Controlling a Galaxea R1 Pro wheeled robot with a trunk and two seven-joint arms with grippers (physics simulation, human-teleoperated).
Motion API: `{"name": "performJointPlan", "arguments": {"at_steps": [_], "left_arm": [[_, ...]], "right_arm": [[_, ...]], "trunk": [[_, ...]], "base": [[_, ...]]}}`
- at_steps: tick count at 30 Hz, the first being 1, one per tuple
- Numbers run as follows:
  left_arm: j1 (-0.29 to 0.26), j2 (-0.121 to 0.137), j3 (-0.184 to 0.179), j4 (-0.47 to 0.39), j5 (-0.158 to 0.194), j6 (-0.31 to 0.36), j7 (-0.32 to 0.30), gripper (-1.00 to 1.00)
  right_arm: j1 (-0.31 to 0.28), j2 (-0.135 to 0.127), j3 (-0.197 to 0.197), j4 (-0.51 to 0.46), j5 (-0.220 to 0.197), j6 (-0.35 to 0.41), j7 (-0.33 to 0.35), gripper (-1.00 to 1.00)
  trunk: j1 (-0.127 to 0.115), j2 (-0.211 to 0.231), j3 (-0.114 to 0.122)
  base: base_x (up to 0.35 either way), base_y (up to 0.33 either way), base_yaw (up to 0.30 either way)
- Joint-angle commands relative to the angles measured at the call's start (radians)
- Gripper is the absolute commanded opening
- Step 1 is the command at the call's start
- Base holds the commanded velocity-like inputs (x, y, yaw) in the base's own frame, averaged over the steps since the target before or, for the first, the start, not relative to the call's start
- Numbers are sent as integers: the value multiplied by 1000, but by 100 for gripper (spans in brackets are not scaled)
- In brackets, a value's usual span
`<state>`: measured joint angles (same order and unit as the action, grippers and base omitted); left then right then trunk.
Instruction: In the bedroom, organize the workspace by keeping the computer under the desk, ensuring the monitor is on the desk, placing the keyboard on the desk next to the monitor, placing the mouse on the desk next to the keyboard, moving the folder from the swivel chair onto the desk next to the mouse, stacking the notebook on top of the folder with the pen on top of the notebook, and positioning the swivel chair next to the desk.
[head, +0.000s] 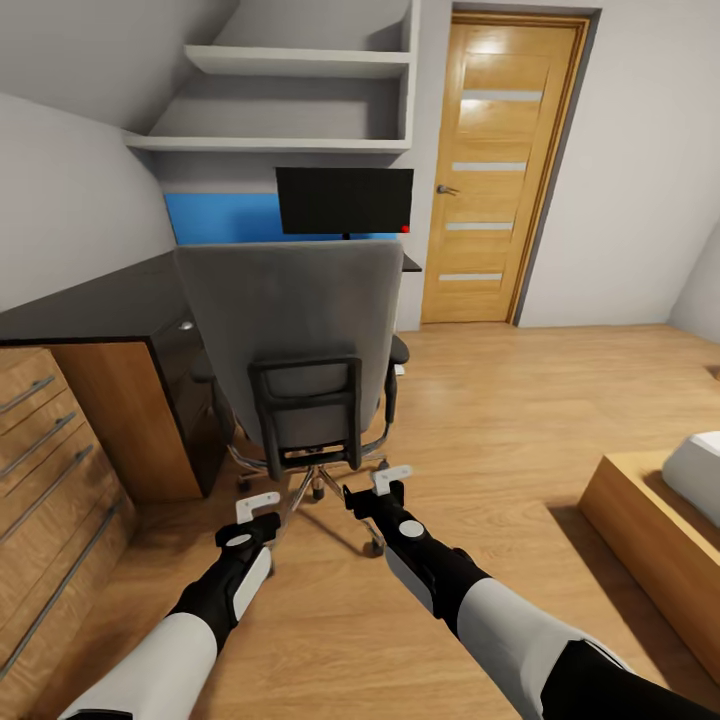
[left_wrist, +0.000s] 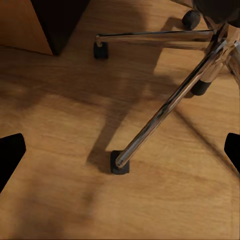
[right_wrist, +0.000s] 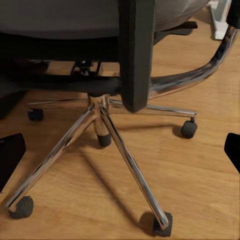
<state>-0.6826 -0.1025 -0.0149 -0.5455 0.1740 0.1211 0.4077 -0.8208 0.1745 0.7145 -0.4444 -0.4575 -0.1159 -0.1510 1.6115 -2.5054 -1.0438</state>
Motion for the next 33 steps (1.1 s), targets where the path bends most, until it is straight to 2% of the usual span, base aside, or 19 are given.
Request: {"name": "performJointPlan", "arguments": {"at_steps": [1, 13, 21, 28, 33], "left_arm": [[0, 0, -2, -2, 6, 5, 5, 100], [0, -5, -3, 33, 6, 5, 5, 100], [0, -5, -2, 37, 5, 3, 5, 100], [0, -5, -2, 38, 5, 0, 5, 100], [0, -5, -2, 39, 5, -29, 5, 100]], "right_arm": [[-1, 0, 8, 1, -9, -7, -6, 100], [-1, 0, 8, 2, -7, -33, -2, 100], [-1, 0, 7, 3, -7, -36, -2, 100], [-1, 0, 7, 4, -7, -36, -2, 100], [-1, 0, 7, 4, -7, -36, -2, 100]], "trunk": [[0, 0, -1], [0, 0, -1], [0, 0, -1], [0, 0, -1], [0, 0, -1]], "base": [[0, 0, 129], [3, 0, 31], [202, 0, 1], [76, 0, 0], [217, 0, 0]]}}
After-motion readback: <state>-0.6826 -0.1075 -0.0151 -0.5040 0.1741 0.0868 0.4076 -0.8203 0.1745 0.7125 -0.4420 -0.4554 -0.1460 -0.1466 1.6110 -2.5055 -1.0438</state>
